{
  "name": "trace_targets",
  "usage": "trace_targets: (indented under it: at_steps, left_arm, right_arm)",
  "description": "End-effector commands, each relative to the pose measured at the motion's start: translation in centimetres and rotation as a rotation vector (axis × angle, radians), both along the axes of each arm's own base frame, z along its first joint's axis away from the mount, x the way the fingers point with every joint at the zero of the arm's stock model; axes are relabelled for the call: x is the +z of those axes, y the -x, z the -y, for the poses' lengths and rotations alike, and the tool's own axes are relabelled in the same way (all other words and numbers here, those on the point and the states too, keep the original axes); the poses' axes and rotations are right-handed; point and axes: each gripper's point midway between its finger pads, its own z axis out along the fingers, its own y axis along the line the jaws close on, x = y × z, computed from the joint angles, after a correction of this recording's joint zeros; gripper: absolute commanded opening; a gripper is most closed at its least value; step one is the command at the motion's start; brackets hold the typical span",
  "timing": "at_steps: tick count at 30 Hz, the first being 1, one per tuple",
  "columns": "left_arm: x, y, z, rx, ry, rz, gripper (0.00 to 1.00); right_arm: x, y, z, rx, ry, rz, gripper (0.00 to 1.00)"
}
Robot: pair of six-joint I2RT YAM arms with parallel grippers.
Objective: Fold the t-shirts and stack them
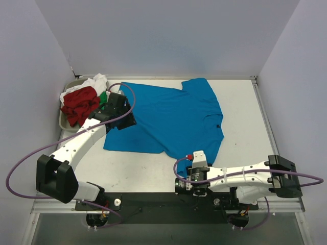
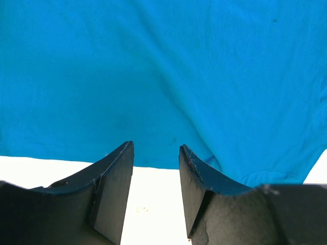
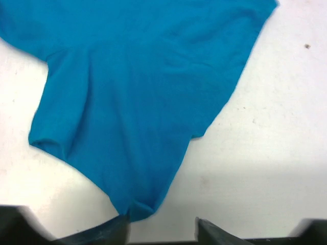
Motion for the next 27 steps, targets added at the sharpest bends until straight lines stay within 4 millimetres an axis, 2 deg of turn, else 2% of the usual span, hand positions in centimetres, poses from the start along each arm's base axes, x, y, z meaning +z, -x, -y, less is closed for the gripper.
trace_targets:
  at_steps: [1,2,3,5,7,8,9,10,11,12,13,14,15,16,19,22,23,27]
  left_arm:
    - [0.2,-0.6,0.1,-0.011,-0.01,0.031,0.51]
    - [0.3,-0.6,0.1,-0.011,-0.01,0.032,0.51]
    - [0.3,-0.6,0.2,-0.012,-0.01,0.032,0.51]
    - [0.3,-0.6,0.2,-0.014,-0.011,0.029,0.51]
    - [0.4,-0.7,0.3,-0.02,-0.015,0.021,0.51]
    - [0.6,-0.7,0.3,-0.026,-0.024,0.019,0.51]
    - [0.2,-0.4,0.1,-0.033,-0.043,-0.01,0.51]
    - [0.9,-0.7,0.1,-0.037,-0.049,-0.004,0.51]
    - [0.9,-0.6,-0.1,-0.06,-0.077,-0.012,0.51]
    - [0.1,-0.2,-0.4,-0.075,-0.112,-0.059,0.51]
    - [0.7,-0.5,-0.4,-0.091,-0.128,-0.057,0.51]
    - [0.5,-0.6,-1.0,-0.116,-0.178,-0.066,0.51]
    - [-0.5,0.0,-1.6,-0.131,-0.222,-0.126,0.52]
    - [-0.4,0.1,-1.8,-0.143,-0.243,-0.14,0.51]
    - [-0.5,0.4,-2.5,-0.175,-0.289,-0.154,0.52]
    - [-1.4,1.1,-2.2,-0.199,-0.268,-0.192,0.53]
    - [-1.7,1.5,-1.6,-0.215,-0.237,-0.211,0.53]
    - [-3.0,2.6,-1.4,-0.22,-0.224,-0.254,0.53]
  right_arm:
    - [1.1,0.3,1.4,-0.079,0.055,0.066,0.67]
    - [1.9,-0.4,1.6,-0.071,0.089,0.106,0.86]
    - [3.0,-1.0,0.6,-0.072,0.068,0.13,0.92]
    - [4.6,-2.3,0.3,-0.058,0.083,0.171,0.98]
    - [5.5,-4.7,0.3,-0.107,0.064,0.201,0.98]
    - [5.9,-5.5,0.7,-0.082,0.081,0.196,0.98]
    - [6.2,-7.0,1.7,-0.139,0.081,0.203,0.98]
    - [6.2,-8.0,1.2,-0.156,0.033,0.212,0.98]
    - [6.7,-8.8,1.6,-0.172,-0.005,0.213,0.98]
    - [6.7,-9.6,1.9,-0.139,0.002,0.193,0.98]
    - [5.7,-11.2,2.2,-0.215,-0.088,0.162,0.98]
    - [5.9,-12.0,2.4,-0.226,-0.14,0.157,0.97]
    - [5.8,-12.7,2.8,-0.202,-0.138,0.135,0.96]
    - [5.7,-13.9,3.8,-0.268,-0.173,0.126,0.96]
    - [5.5,-15.5,4.8,-0.286,-0.134,0.091,0.96]
    - [3.6,-16.7,4.8,-0.311,-0.166,0.022,0.96]
    - [2.6,-16.7,4.6,-0.314,-0.168,-0.015,0.96]
    - [0.0,-16.3,3.6,-0.294,-0.162,-0.093,0.96]
